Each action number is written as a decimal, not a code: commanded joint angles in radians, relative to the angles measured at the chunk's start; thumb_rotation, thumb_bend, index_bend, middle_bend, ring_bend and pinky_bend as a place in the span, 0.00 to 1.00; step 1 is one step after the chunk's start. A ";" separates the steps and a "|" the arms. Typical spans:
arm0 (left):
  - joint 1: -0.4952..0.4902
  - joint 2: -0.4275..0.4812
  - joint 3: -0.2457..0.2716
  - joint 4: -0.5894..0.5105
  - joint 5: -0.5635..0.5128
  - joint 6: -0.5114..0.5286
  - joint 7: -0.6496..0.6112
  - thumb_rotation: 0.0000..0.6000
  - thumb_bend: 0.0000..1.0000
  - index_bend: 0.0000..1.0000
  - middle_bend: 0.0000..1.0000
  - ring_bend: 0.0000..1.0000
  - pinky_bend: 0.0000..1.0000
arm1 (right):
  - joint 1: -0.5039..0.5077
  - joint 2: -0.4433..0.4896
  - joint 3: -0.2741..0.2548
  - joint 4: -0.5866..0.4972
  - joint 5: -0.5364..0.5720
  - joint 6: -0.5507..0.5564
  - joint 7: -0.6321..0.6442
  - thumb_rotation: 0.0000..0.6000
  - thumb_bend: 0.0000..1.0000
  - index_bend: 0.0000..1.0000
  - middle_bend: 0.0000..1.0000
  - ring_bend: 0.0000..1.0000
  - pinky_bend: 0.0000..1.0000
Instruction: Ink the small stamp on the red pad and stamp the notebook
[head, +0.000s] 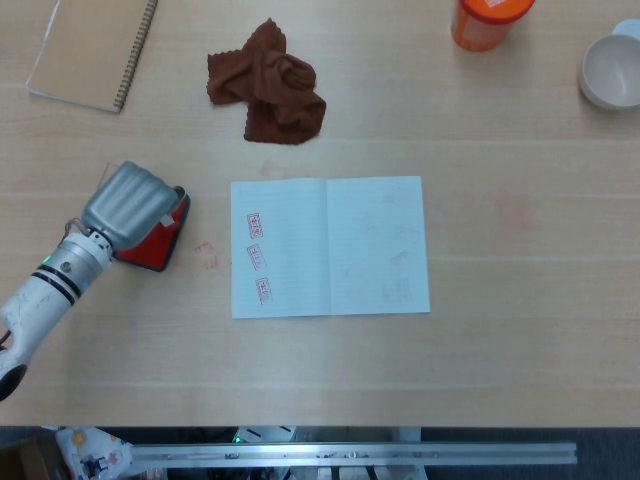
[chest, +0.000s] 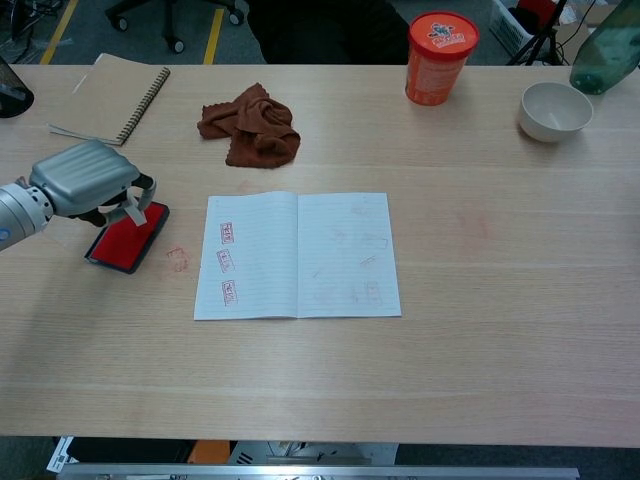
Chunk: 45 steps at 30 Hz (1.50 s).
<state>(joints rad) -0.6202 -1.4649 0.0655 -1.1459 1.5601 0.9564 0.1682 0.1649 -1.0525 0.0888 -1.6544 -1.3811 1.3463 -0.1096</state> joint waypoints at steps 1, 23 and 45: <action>0.001 -0.008 0.004 0.022 0.005 0.003 -0.012 1.00 0.39 0.53 1.00 1.00 1.00 | 0.000 0.000 0.000 -0.002 0.001 0.000 -0.002 1.00 0.30 0.16 0.29 0.16 0.24; -0.003 -0.068 0.019 0.141 0.025 -0.006 -0.067 1.00 0.40 0.54 1.00 1.00 1.00 | -0.007 0.002 0.001 -0.014 0.010 0.007 -0.018 1.00 0.30 0.16 0.30 0.16 0.24; -0.003 0.075 -0.007 -0.193 0.059 0.097 0.048 1.00 0.40 0.54 1.00 1.00 1.00 | -0.003 -0.003 0.001 0.012 -0.002 0.000 0.012 1.00 0.30 0.16 0.30 0.16 0.24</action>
<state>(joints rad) -0.6224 -1.4133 0.0616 -1.2920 1.6107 1.0407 0.1828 0.1621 -1.0553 0.0901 -1.6428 -1.3823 1.3469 -0.0978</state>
